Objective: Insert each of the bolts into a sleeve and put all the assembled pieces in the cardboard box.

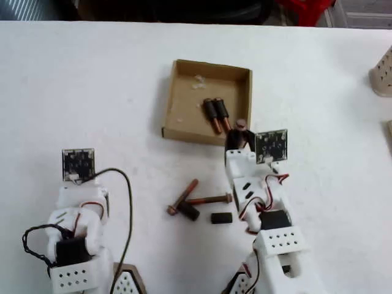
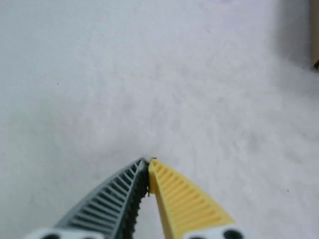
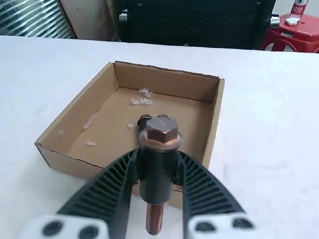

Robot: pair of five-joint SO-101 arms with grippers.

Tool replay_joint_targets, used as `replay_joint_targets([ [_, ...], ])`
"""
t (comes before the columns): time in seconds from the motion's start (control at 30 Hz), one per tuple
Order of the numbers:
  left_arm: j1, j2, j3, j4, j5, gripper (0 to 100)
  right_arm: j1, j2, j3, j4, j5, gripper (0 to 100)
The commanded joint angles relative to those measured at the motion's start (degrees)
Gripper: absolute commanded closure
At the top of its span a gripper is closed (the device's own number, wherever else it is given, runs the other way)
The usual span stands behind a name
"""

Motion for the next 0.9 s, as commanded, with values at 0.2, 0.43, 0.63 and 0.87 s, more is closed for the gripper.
replay_joint_targets([
  [0.2, -0.3, -0.3, 0.0, 0.4, -0.5, 98, 0.0, -4.4, -13.1, 17.6, 4.3, 98.1],
  [0.43, -0.3, -0.3, 0.0, 0.4, -0.5, 98, -1.8, 4.9, -27.0, 28.2, 8.3, 98.1],
  [0.63, -0.3, -0.3, 0.0, 0.4, -0.5, 98, -1.8, 20.2, -43.4, 35.6, 8.6, 98.1],
  [0.87, -0.3, -0.3, 0.0, 0.4, -0.5, 98, -1.8, 41.8, -63.8, 44.5, 9.8, 98.1],
])
